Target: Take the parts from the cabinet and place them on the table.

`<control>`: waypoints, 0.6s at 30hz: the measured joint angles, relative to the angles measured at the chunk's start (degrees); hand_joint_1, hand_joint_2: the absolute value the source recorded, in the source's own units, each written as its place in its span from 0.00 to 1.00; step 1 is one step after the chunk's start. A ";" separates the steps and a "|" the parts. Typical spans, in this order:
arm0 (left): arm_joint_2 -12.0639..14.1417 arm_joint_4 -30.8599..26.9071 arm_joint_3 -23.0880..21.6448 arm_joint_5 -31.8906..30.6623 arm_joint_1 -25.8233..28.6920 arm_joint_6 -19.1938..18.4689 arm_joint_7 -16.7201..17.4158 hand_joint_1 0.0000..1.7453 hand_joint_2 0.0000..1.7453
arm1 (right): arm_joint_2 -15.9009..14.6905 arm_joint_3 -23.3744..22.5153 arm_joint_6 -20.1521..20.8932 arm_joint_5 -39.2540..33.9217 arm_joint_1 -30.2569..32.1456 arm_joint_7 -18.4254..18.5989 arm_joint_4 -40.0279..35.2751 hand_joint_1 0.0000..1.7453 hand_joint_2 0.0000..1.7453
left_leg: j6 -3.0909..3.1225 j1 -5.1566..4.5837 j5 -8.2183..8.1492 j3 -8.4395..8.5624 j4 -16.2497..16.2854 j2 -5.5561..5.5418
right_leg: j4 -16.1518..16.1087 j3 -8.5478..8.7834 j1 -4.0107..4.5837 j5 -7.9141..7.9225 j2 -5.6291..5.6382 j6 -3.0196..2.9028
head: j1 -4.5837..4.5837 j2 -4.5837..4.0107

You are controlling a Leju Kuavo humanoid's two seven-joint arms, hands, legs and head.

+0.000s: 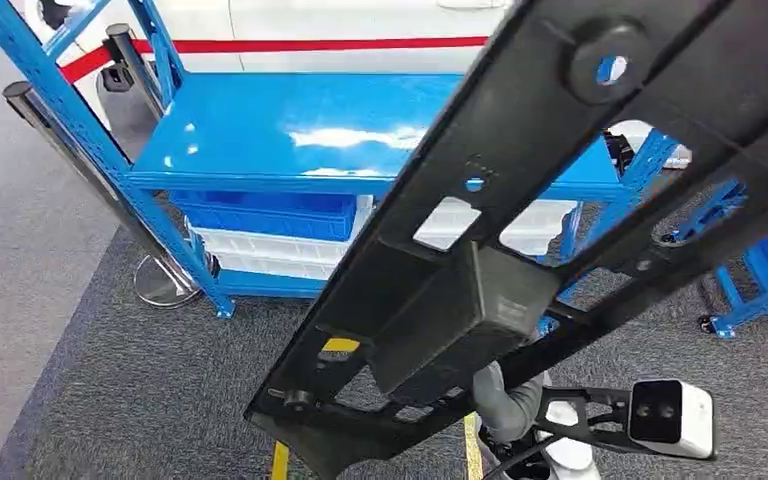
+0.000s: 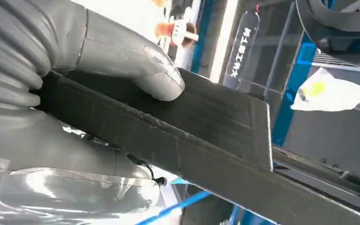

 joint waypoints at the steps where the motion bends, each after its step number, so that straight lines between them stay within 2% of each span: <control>1: 0.11 0.00 -0.07 -0.09 0.01 -0.13 0.02 0.00 1.00 | 0.00 0.00 -0.20 0.13 0.18 0.02 -0.35 1.00 1.00 | 0.07 -0.01 0.61 0.33 1.47 0.00 | 0.04 -0.73 0.11 0.55 0.01 0.01 | -0.02 0.00; 2: 0.20 0.00 -0.20 -0.11 -0.01 -0.26 0.15 0.00 1.00 | 0.00 0.00 -0.50 0.22 0.43 0.00 -0.78 1.00 1.00 | 0.25 -0.03 2.55 1.85 0.55 -0.01 | 0.09 -1.47 0.20 1.09 0.01 0.05 | -0.02 -0.02; 3: 0.31 0.00 -0.28 -0.15 -0.04 -0.26 0.31 0.00 1.00 | 0.00 0.00 -0.79 0.31 0.62 -0.07 -1.14 1.00 1.00 | 0.51 -0.06 4.72 4.31 -2.37 -0.03 | 0.13 -2.07 0.30 1.55 0.04 0.09 | -0.02 0.00; 4: 0.44 0.00 -0.33 -0.26 -0.11 -0.28 0.46 0.00 1.00 | 0.00 -0.02 -0.98 0.31 0.69 -0.29 -1.57 1.00 1.00 | 0.93 -0.12 6.44 7.56 -6.75 -0.07 | 0.15 -2.56 0.42 2.00 0.07 0.19 | -0.02 0.00; 5: 0.52 0.00 -0.35 -0.26 -0.23 -0.28 0.52 0.00 1.00 | 0.00 -0.02 -0.98 0.33 0.69 -0.70 -1.99 1.00 1.00 | 1.55 -0.35 6.64 11.38 -12.01 -0.13 | 0.15 -2.88 0.47 2.51 0.13 0.30 | -0.02 0.00; 6: 0.94 0.07 -0.35 -0.13 -0.38 -0.24 0.55 0.00 1.00 | 0.00 -0.04 -0.92 0.28 0.71 -1.05 -2.36 1.00 1.00 | 2.24 -0.75 4.92 14.66 -17.21 -0.08 | 0.25 -3.18 0.73 2.87 0.13 0.69 | 0.00 0.00; 7: 0.92 0.07 -0.35 0.13 -0.43 -0.22 0.55 0.00 1.00 | 0.00 -0.04 -0.76 0.06 0.70 -1.20 -2.58 1.00 1.00 | 2.01 -0.77 4.62 15.22 -18.66 -0.12 | 0.16 -3.25 0.54 3.44 -0.06 1.09 | 0.02 0.00; 9: 0.96 0.07 -0.35 0.28 -0.48 -0.11 0.61 0.00 1.00 | 0.00 -0.04 -0.72 -0.20 0.67 -1.46 -2.73 1.00 1.00 | 2.53 -1.15 5.32 14.49 -18.57 -0.17 | -0.35 -3.25 0.16 4.48 -0.22 1.79 | -0.09 0.00; 10: 0.96 0.07 -0.35 0.37 -0.37 -0.11 0.68 0.00 1.00 | 0.00 -0.07 -0.72 -0.22 0.68 -1.60 -2.84 1.00 1.00 | 2.86 -0.95 6.31 14.28 -19.30 -0.09 | -0.73 -3.29 0.35 5.07 -0.18 2.25 | 0.04 0.00; 11: 0.96 0.07 -0.35 0.53 -0.42 -0.11 0.70 0.00 1.00 | -0.02 -0.09 -0.72 -0.29 0.70 -1.81 -2.88 1.00 1.00 | 3.11 -0.55 7.22 14.02 -19.75 0.33 | 0.15 -3.73 0.21 3.48 0.01 2.43 | -0.04 0.00; 12: 0.98 0.07 -0.35 0.57 -0.47 -0.11 0.72 0.00 1.00 | -0.02 -0.11 -0.72 -0.35 0.62 -1.88 -2.99 1.00 1.00 | 3.66 -0.52 7.88 13.23 -19.78 0.27 | 2.38 -4.59 0.25 0.09 0.12 2.53 | 0.11 0.00; 13: 0.98 0.07 -0.35 0.57 -0.46 -0.04 0.72 0.00 1.00 | -0.02 -0.11 -0.72 -0.35 0.65 -1.86 -3.01 1.00 1.00 | 3.81 -0.57 8.51 12.40 -19.66 0.30 | 6.10 -5.64 0.09 -3.63 0.19 2.74 | 0.09 0.00; 14: 0.96 0.07 -0.35 0.55 -0.45 -0.04 0.72 0.00 1.00 | -0.02 -0.11 -0.72 -0.35 0.74 -1.84 -3.01 1.00 1.00 | 3.81 -0.62 9.08 11.57 -19.53 0.31 | 10.22 -6.61 -0.01 -6.46 0.19 2.96 | 0.11 0.00; 15: 0.98 0.07 -0.35 0.57 -0.44 -0.04 0.72 0.00 1.00 | -0.04 -0.13 -0.72 -0.37 0.73 -1.86 -3.01 1.00 1.00 | 3.76 -0.65 9.66 10.58 -19.34 0.32 | 14.20 -7.42 -0.04 -8.06 0.19 3.21 | 0.09 0.00; 16: 0.98 0.07 -0.35 0.59 -0.42 0.11 0.72 0.00 1.00 | -0.04 -0.20 -0.70 -0.57 0.73 -1.86 -3.01 1.00 1.00 | 3.65 -0.64 10.18 9.65 -19.04 0.34 | 16.55 -7.56 -0.08 -7.71 0.18 3.38 | 0.11 0.00; 17: 0.98 0.07 -0.35 0.61 -0.41 0.44 0.72 0.00 1.00 | -0.06 -0.24 -0.59 -0.76 0.72 -1.86 -3.01 1.00 1.00 | 3.51 -0.60 10.59 8.68 -18.65 0.35 | 16.69 -6.69 -0.17 -5.93 0.18 3.48 | 0.11 0.00; 18: 0.98 0.07 -0.35 0.61 -0.42 0.59 0.72 0.00 1.00 | -0.04 -0.28 -0.50 -1.01 0.69 -1.86 -3.01 1.00 1.00 | 3.35 -0.54 10.95 7.63 -18.11 0.35 | 14.64 -4.68 -0.31 -3.56 0.17 3.54 | 0.09 0.00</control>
